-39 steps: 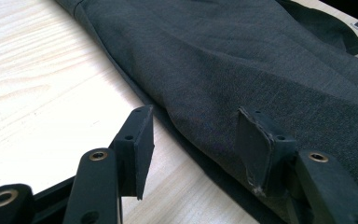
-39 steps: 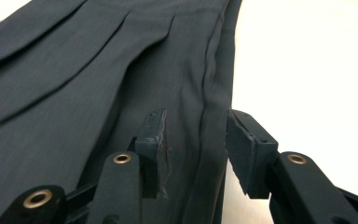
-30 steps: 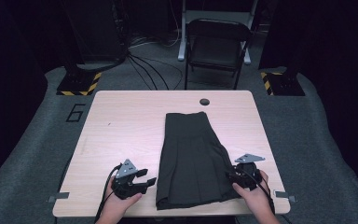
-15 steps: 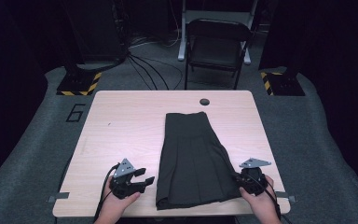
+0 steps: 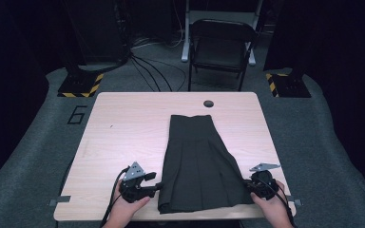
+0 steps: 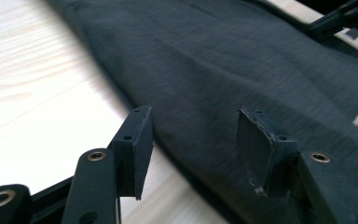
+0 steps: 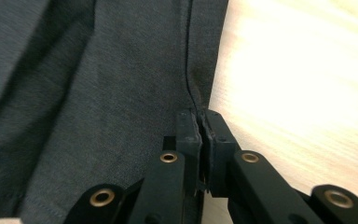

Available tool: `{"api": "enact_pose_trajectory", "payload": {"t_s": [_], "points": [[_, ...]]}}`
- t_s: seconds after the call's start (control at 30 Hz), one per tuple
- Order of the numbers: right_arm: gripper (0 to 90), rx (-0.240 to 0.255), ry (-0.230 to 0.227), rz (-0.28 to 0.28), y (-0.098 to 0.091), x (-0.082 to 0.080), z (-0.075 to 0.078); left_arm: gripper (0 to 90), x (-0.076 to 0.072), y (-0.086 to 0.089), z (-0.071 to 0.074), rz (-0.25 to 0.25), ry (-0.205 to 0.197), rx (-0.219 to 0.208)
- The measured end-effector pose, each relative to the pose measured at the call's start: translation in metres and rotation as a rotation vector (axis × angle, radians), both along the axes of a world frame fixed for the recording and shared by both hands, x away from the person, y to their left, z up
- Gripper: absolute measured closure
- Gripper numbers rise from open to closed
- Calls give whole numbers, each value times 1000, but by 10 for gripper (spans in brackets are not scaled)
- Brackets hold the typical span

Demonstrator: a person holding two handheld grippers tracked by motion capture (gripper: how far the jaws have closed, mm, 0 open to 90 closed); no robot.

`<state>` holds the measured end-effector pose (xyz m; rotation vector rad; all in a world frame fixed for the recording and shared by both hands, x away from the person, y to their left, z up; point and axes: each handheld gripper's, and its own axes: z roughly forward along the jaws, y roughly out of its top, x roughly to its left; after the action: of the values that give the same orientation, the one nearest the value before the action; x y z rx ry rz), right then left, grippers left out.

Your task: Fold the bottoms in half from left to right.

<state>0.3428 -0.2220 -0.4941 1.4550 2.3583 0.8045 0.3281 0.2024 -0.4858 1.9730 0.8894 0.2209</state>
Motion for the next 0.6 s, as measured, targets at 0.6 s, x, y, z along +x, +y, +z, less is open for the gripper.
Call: {"api": "enact_pose_trajectory", "payload": {"t_s": [0.6], "points": [[519, 42, -126, 3, 11, 16, 11, 433, -7, -40, -22, -53, -9, 115]]}}
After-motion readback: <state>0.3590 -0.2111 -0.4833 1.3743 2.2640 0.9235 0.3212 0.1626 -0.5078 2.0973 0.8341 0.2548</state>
